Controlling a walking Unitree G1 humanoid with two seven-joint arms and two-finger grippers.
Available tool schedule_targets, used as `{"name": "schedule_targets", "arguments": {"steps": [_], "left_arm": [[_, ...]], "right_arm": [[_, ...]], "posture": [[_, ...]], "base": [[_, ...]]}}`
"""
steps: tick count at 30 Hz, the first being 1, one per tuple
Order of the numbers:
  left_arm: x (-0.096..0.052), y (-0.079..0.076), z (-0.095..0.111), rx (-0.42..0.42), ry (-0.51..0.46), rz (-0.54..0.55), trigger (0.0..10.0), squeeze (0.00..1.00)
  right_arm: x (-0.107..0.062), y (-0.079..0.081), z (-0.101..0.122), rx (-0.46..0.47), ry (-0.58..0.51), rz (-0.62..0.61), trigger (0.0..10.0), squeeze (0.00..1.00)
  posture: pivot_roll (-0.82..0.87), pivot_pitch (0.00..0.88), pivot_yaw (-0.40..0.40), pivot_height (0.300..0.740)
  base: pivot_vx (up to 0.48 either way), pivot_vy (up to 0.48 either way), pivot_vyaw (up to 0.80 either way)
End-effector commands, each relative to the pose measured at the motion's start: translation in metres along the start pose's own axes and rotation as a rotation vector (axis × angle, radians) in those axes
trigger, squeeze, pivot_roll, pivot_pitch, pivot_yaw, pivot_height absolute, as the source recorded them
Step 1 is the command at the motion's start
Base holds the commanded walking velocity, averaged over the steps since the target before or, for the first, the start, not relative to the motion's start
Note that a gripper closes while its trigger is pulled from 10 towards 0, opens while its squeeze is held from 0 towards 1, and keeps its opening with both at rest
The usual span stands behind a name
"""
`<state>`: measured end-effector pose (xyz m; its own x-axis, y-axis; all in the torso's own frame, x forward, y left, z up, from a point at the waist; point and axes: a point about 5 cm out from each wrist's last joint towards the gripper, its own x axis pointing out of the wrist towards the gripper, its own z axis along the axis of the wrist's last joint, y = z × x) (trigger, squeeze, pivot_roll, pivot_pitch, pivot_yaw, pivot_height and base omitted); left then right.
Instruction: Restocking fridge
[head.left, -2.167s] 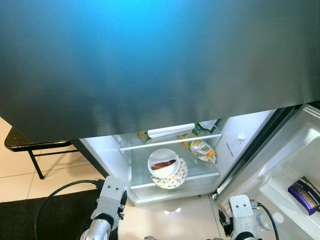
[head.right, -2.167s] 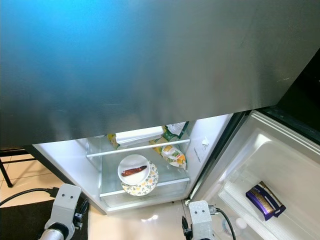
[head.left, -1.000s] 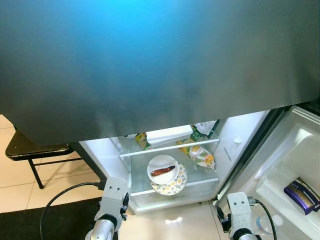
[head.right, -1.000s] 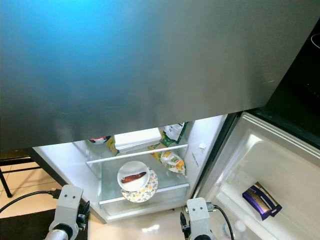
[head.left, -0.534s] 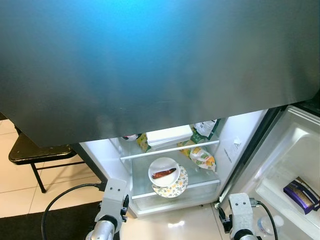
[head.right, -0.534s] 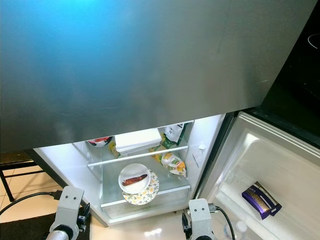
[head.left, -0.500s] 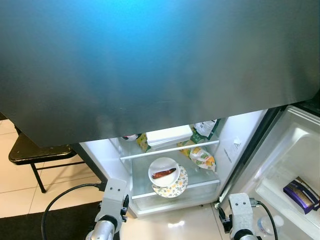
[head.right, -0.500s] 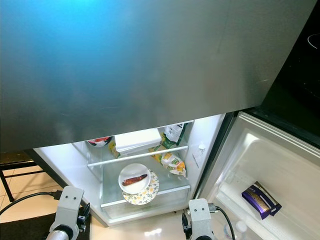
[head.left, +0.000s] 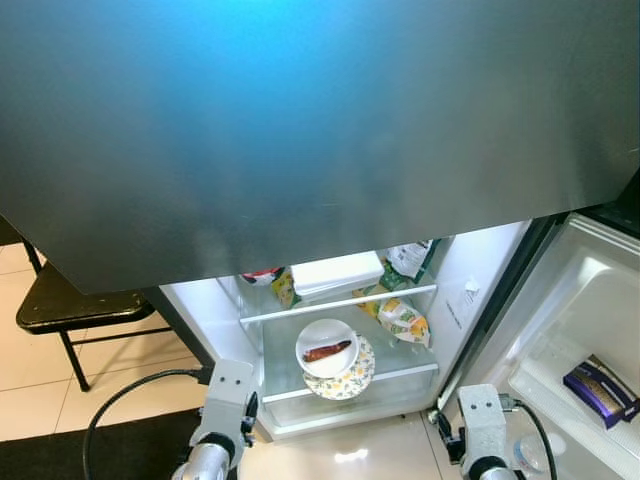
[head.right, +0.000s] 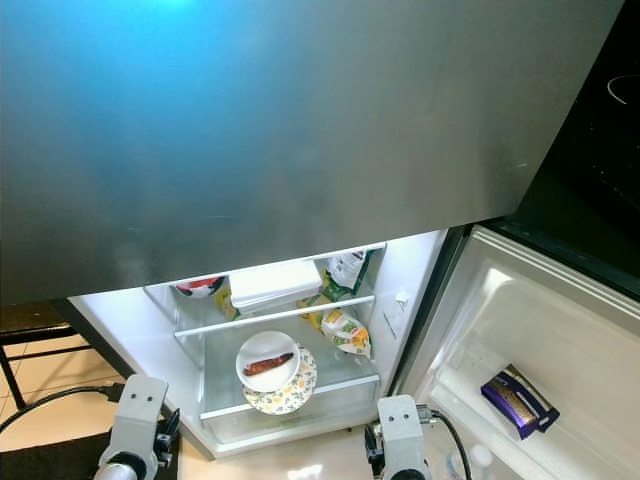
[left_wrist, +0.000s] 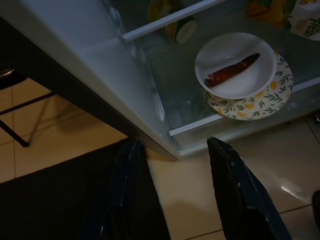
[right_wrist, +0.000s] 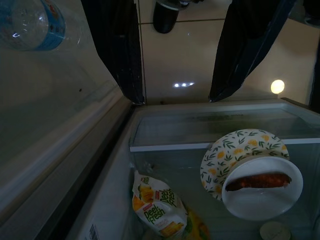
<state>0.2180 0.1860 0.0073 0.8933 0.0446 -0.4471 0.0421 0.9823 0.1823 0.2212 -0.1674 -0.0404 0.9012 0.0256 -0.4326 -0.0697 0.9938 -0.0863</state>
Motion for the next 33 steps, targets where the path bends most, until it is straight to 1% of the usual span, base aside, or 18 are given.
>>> {"name": "schedule_targets", "arguments": {"steps": [1, 5, 25, 27, 33], "left_arm": [[-0.0018, -0.004, -0.0073, 0.005, 0.037, -0.007, 10.0, 0.0], [-0.0012, -0.0042, -0.0071, 0.008, 0.04, -0.009, 10.0, 0.0], [-0.0002, -0.0042, -0.0058, 0.007, 0.043, -0.004, 10.0, 0.0], [0.0, -0.004, -0.0058, 0.008, 0.044, -0.003, 10.0, 0.0], [0.0009, -0.0022, -0.0064, 0.008, 0.047, 0.005, 10.0, 0.0]], "right_arm": [[-0.004, 0.0024, -0.0079, 0.003, 0.025, 0.007, 10.0, 0.0], [-0.0045, 0.0023, -0.0087, 0.003, 0.028, 0.006, 10.0, 0.0], [-0.0066, 0.0018, -0.0108, 0.003, 0.027, -0.001, 10.0, 0.0], [-0.0066, 0.0018, -0.0107, 0.003, 0.027, -0.001, 10.0, 0.0], [-0.0067, 0.0015, -0.0108, 0.003, 0.026, -0.002, 10.0, 0.0]], "posture": [[-0.1, 0.12, 0.057, 0.74], [-0.1, 0.121, 0.058, 0.74], [-0.11, 0.127, 0.06, 0.74], [-0.11, 0.127, 0.061, 0.74], [-0.11, 0.127, 0.061, 0.74]], "base": [[-0.368, -0.277, 0.0], [-0.396, -0.251, 0.0], [-0.357, 0.0, 0.0], [-0.27, 0.0, 0.0], [0.0, 0.0, 0.0]]}}
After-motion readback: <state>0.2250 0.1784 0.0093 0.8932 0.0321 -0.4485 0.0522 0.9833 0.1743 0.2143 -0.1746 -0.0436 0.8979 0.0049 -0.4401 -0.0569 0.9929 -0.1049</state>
